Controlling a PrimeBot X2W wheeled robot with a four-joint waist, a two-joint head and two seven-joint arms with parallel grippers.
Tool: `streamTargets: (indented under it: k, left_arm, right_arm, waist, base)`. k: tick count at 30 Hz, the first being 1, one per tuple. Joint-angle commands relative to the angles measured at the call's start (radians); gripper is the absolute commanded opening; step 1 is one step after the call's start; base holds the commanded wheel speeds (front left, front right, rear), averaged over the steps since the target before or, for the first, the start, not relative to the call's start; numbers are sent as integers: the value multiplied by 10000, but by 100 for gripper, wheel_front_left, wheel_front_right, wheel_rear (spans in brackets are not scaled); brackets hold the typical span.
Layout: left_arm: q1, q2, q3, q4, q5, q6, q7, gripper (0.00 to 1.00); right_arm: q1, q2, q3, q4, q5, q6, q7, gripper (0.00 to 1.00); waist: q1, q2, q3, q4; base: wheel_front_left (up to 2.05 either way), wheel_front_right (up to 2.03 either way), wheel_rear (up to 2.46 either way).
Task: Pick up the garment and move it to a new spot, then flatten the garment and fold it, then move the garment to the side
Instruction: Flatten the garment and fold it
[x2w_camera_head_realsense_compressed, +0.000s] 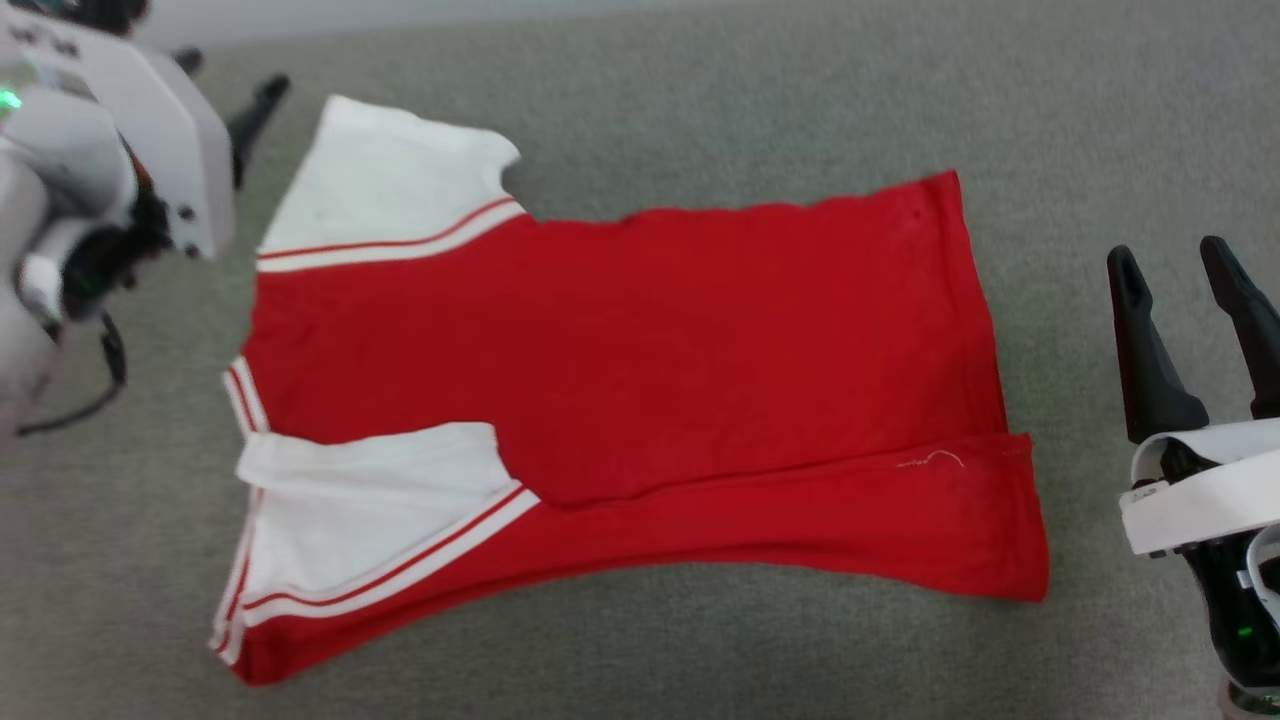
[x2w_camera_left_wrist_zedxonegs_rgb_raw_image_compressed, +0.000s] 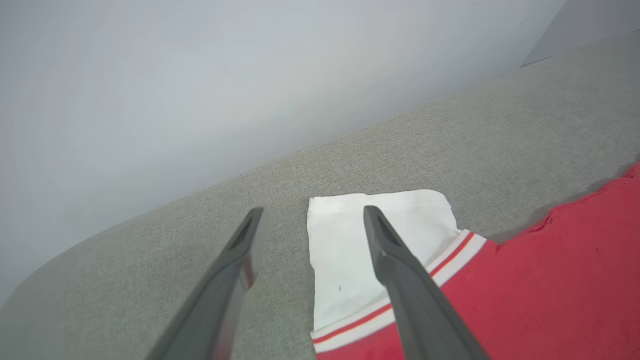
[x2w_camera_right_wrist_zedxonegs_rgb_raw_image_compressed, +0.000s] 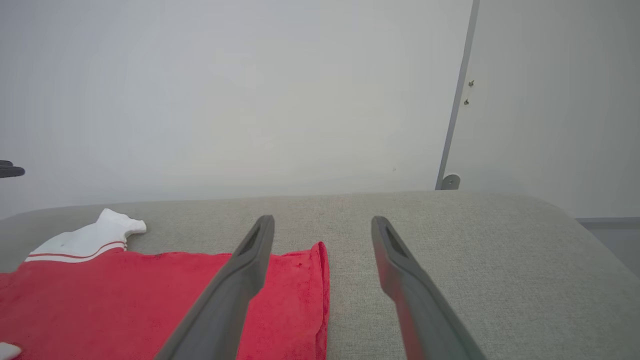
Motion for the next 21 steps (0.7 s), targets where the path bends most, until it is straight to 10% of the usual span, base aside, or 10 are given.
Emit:
streamTargets:
  k: [1,21]
  left_arm:
    - [-283,-31,52,278,89,-148,3,100]
    - [-2075,-503,-424,3056,-55,-1125,2262,100]
  right_arm:
    - [-156,114,35,40,-68,-7,-124,100]
    - [-555,368,518,583,157,-7,-638,100]
  waist:
    - [0,0,934,-626]
    - [0,0,2230,-1215]
  base:
    - [0,0,0]
    - [0,0,0]
